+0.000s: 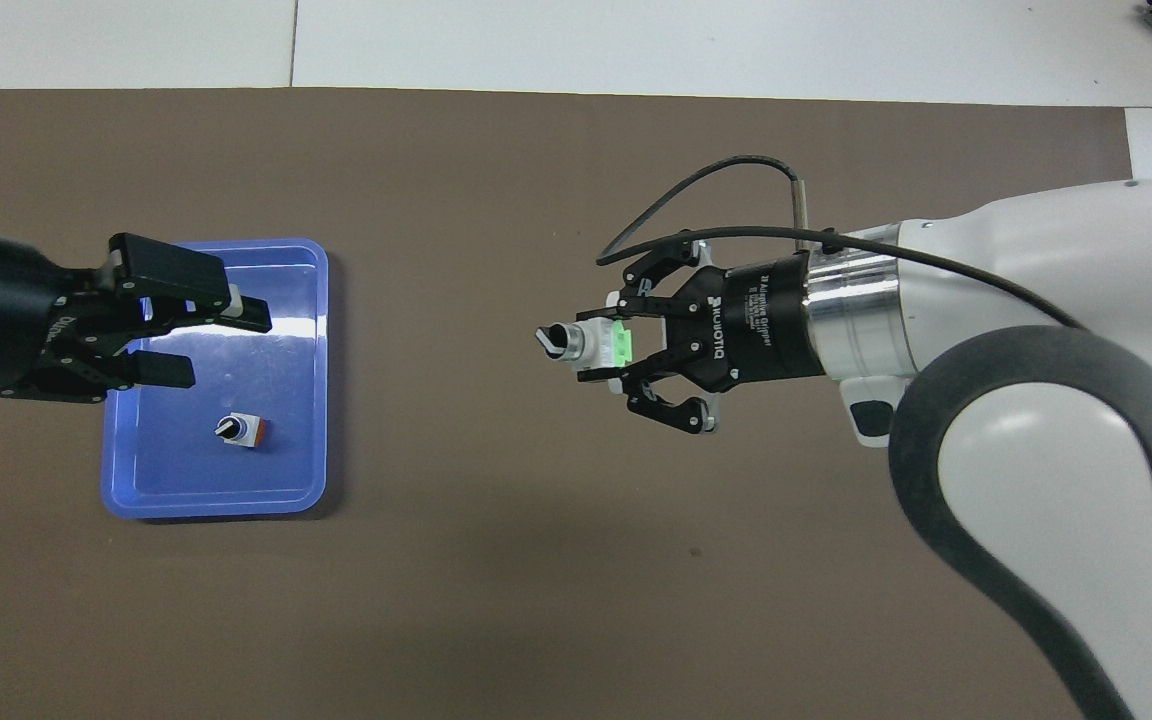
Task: Turn and place switch with both arms
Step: 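Lift the switch with the right gripper while the left gripper approaches it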
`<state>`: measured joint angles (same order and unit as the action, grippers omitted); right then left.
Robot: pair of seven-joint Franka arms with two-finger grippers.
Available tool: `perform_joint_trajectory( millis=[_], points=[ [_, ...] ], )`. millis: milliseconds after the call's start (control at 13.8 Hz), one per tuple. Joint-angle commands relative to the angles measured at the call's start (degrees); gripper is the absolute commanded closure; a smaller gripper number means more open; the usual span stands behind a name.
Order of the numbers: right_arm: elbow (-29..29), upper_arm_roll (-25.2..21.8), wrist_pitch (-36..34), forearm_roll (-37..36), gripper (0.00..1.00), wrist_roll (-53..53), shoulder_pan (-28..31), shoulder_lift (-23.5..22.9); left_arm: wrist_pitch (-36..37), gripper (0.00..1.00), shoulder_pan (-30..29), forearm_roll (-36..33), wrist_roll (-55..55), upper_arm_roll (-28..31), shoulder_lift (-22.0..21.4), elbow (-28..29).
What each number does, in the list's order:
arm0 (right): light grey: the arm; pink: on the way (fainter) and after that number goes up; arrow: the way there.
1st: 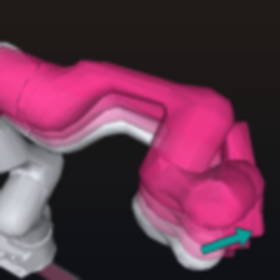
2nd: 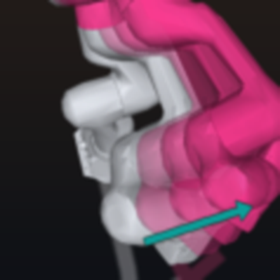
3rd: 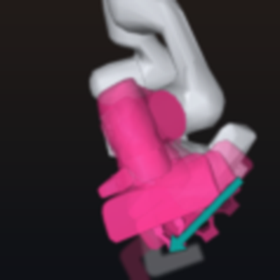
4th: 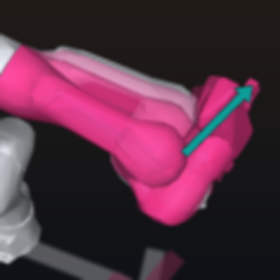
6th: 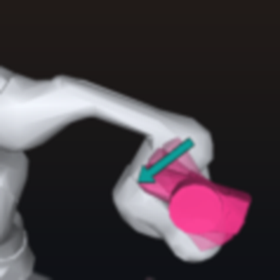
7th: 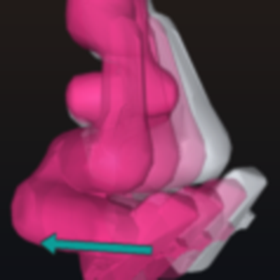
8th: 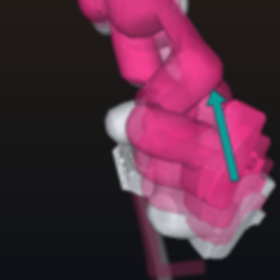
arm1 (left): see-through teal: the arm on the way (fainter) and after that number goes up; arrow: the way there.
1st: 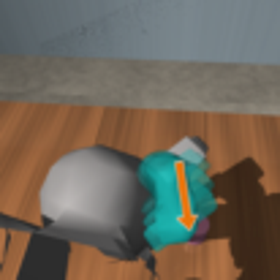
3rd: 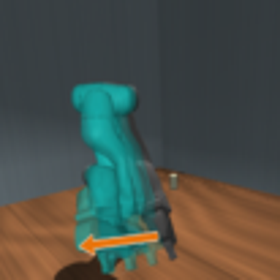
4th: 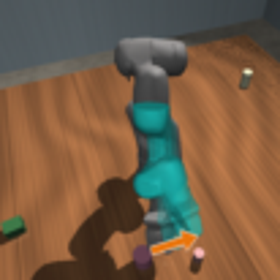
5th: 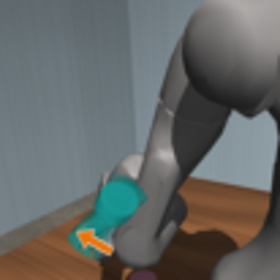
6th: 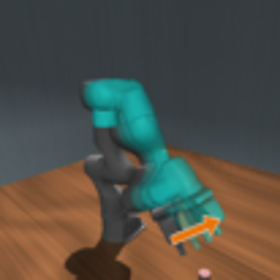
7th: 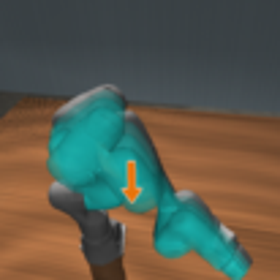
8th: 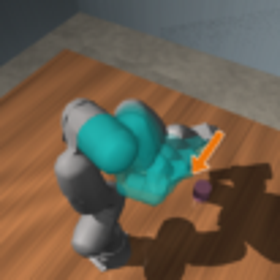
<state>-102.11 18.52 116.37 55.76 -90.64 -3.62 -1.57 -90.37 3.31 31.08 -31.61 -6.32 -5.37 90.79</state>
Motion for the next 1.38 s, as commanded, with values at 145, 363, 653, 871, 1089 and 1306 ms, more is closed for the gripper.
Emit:
perform_joint_trajectory(
  millis=[145,363,653,871,1089,1306],
  points=[
    [-0.55,1.17,8.44,5.23,1.0,-1.99,-4.55,-0.89,-4.63,0.14,0.12,5.21,-18.28,-4.22,-1.05,2.37],
    [-0.55,1.17,8.7,5.33,1.0,-1.99,-5.42,-0.8,-11.55,0.15,0.12,8.02,-31.2,-6.33,-1.13,3.59],
    [-1.07,1.17,8.88,5.24,1.0,-1.91,-5.87,-0.45,-16.94,0.22,0.12,8.38,-32.81,-9.58,-2.8,7.55],
    [-0.99,1.17,8.79,5.24,1.0,-1.91,-6.31,-0.45,-17.12,0.3,0.29,8.47,-32.73,-10.73,-3.77,9.31],
    [-0.99,1.17,8.7,5.24,1.0,-2.17,-6.39,-0.45,-16.24,0.68,0.3,8.64,-32.81,-10.74,-3.68,8.97],
    [-0.99,1.17,8.7,5.24,1.0,-2.17,-6.31,-0.45,-12.83,0.67,-0.32,8.64,-32.38,-9.95,-3.86,8.61]
  ],
)
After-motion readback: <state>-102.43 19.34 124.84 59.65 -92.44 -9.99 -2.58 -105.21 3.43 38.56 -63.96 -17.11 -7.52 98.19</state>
